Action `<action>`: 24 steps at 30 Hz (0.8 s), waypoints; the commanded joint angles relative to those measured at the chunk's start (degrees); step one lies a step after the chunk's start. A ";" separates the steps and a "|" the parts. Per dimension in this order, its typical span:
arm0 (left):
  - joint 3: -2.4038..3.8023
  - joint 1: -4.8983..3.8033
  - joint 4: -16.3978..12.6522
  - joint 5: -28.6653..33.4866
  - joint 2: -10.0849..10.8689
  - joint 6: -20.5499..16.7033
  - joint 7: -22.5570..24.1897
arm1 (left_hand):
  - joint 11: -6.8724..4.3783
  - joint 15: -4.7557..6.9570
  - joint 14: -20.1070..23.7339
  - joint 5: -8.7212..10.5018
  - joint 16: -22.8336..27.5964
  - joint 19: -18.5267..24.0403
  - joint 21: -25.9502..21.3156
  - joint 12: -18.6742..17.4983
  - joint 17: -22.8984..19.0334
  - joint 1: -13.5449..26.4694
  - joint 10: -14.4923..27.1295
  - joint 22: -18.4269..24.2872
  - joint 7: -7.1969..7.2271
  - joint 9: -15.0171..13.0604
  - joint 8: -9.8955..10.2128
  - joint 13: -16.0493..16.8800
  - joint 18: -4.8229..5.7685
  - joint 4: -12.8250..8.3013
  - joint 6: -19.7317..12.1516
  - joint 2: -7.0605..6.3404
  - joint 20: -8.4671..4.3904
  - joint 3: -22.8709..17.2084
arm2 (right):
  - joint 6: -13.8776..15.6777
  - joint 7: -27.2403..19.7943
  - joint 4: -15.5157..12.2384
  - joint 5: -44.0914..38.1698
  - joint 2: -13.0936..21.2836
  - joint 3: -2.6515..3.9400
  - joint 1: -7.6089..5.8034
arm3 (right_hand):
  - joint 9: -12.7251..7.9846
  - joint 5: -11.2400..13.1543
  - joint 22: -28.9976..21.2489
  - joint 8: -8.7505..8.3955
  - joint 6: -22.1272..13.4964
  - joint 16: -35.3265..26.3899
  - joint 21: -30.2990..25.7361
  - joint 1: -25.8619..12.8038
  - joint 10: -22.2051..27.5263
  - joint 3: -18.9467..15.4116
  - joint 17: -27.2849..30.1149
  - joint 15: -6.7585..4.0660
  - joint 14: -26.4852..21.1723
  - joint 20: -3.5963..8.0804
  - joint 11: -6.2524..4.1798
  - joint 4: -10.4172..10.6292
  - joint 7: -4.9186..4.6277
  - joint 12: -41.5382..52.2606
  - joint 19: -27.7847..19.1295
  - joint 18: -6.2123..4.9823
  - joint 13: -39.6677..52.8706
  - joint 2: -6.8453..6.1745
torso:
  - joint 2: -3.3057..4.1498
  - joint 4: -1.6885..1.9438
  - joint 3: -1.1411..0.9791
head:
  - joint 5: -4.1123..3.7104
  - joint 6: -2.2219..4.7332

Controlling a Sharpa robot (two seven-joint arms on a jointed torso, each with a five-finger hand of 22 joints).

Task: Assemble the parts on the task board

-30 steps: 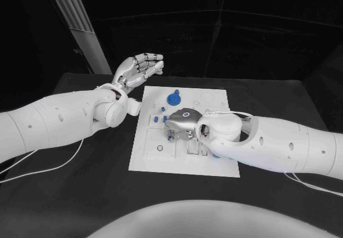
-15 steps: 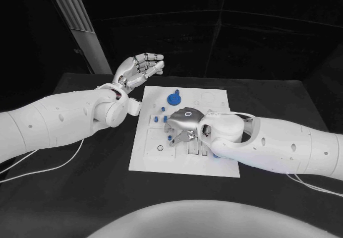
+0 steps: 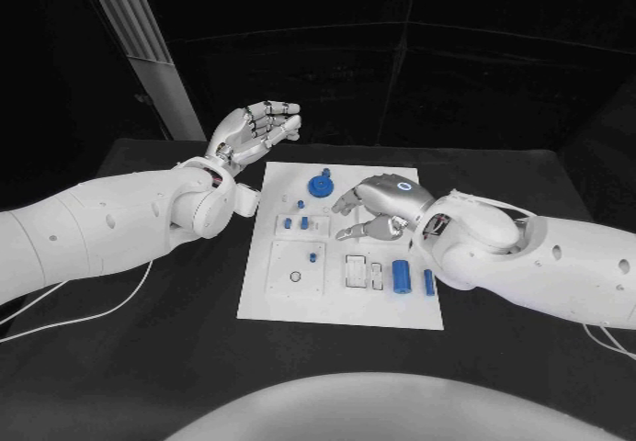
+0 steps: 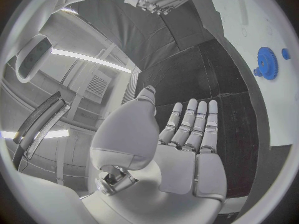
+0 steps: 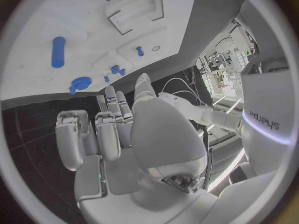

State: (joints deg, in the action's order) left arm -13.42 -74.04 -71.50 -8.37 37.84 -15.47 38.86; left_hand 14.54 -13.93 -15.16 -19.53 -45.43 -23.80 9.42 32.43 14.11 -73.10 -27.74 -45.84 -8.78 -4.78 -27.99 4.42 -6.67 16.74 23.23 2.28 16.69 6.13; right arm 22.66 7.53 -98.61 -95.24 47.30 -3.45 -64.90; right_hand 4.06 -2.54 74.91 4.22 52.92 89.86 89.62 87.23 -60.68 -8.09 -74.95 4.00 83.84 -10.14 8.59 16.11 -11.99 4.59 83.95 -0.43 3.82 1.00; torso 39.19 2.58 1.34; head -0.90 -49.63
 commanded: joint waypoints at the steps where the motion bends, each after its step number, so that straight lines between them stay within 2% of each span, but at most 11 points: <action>1: 0.04 0.02 0.12 0.20 -0.07 0.58 9.83 | -0.09 -0.02 0.28 -0.39 -0.22 -0.35 -0.30 0.37 -0.10 0.00 0.45 0.10 -7.91 0.06 -0.25 -0.05 0.83 0.02 -0.37 0.64 -0.09 0.26 | 3.52 -2.86 0.13 8.63 1.68 0.00 -0.83 | -0.13 -0.14 14.91 -0.32 -0.43 0.14 -0.01 -0.12 0.65 0.24 -15.05 0.16 6.16 -0.06 -0.02 0.01 -0.31 0.23 5.74 0.30 -0.05 0.38 | -0.01 0.07 -0.01 | -0.33 0.04; 2: 0.04 0.03 0.14 0.20 -0.09 0.59 9.83 | -0.09 -0.02 0.28 -0.39 -0.22 -0.35 -0.30 0.37 -0.10 0.00 0.45 0.10 -7.91 0.06 -0.25 -0.05 0.83 0.02 -0.37 0.64 -0.09 0.26 | 2.89 -2.62 0.49 7.73 2.13 0.00 -1.00 | -0.14 -0.14 14.86 -0.36 -0.53 0.14 -0.11 -0.23 0.77 0.19 -15.05 0.19 6.16 -0.07 0.00 0.07 -0.31 0.20 5.67 0.27 -0.06 0.25 | 0.01 0.13 0.04 | -0.57 0.11; 4: 0.04 0.06 0.16 0.20 -0.09 0.57 9.83 | -0.09 -0.02 0.28 -0.39 -0.23 -0.35 -0.30 0.37 -0.10 0.00 0.45 0.10 -7.91 0.06 -0.25 -0.06 0.83 0.02 -0.37 0.64 -0.09 0.27 | 1.67 -2.07 1.20 5.94 2.73 -0.01 -1.22 | -0.12 -0.13 14.77 -0.31 -0.53 0.14 -0.31 -0.94 0.97 -0.09 -15.05 0.17 6.16 -0.08 -0.05 0.39 -0.16 0.21 5.52 0.21 -0.05 -0.22 | 0.01 0.04 0.06 | -0.70 0.14; 8: 0.04 0.09 0.20 0.21 -0.11 0.55 9.82 | -0.09 -0.03 0.29 -0.39 -0.24 -0.35 -0.30 0.39 -0.12 0.01 0.46 0.10 -7.91 0.06 -0.26 -0.06 0.83 0.02 -0.38 0.65 -0.10 0.28 | -1.18 -0.43 2.00 2.90 3.50 -0.03 -1.44 | -0.14 -0.14 14.77 -0.37 -0.76 0.14 -0.31 -2.02 1.28 -0.32 -15.05 0.07 6.16 -0.04 -0.17 0.57 0.05 0.23 5.52 0.21 -0.04 -0.76 | 0.17 0.11 0.01 | -1.00 0.15; 11: 0.04 0.10 0.24 0.21 -0.14 0.57 9.81 | -0.09 -0.03 0.29 -0.39 -0.24 -0.35 -0.30 0.39 -0.12 0.01 0.46 0.10 -7.91 0.06 -0.26 -0.06 0.83 0.02 -0.38 0.65 -0.10 0.28 | -2.98 1.28 2.33 0.44 3.67 -0.06 -1.50 | -0.15 -0.14 14.88 -0.39 -0.99 0.14 -0.07 -2.79 1.63 -0.17 -15.05 -0.12 6.16 0.09 -0.43 0.58 0.32 0.22 5.71 0.29 -0.04 -1.15 | 0.13 0.02 0.00 | -0.96 0.16; 24: 0.04 0.12 0.22 0.21 -0.07 0.57 9.81 | -0.09 -0.03 0.29 -0.39 -0.24 -0.35 -0.30 0.39 -0.12 0.01 0.46 0.10 -7.91 0.06 -0.26 -0.06 0.83 0.02 -0.38 0.65 -0.10 0.28 | -9.67 8.09 3.51 -2.60 2.55 -0.13 -1.16 | -0.08 -0.14 14.81 -0.24 -0.94 0.14 -0.23 -3.90 2.15 0.31 -15.05 -0.56 6.16 0.46 -0.87 0.60 0.78 0.27 5.59 0.23 -0.02 -1.86 | 0.13 0.14 0.00 | -1.16 0.04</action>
State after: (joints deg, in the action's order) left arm -13.42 -73.83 -71.26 -8.37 37.77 -15.39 38.86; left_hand 14.54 -13.93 -15.17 -19.52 -45.43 -23.80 9.42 32.43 14.05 -73.10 -27.75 -45.80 -8.78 -4.79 -27.98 4.43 -6.66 16.74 23.23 2.28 16.69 6.13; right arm 16.73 12.48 -95.15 -95.90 49.97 -3.60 -66.02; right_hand 3.98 -2.54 74.91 3.98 51.96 89.86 89.62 83.74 -58.95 -8.09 -74.95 3.78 84.05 -10.14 7.88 16.75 -11.66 4.59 83.95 -0.43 3.81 -0.67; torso 39.30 2.70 1.33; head -2.06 -49.59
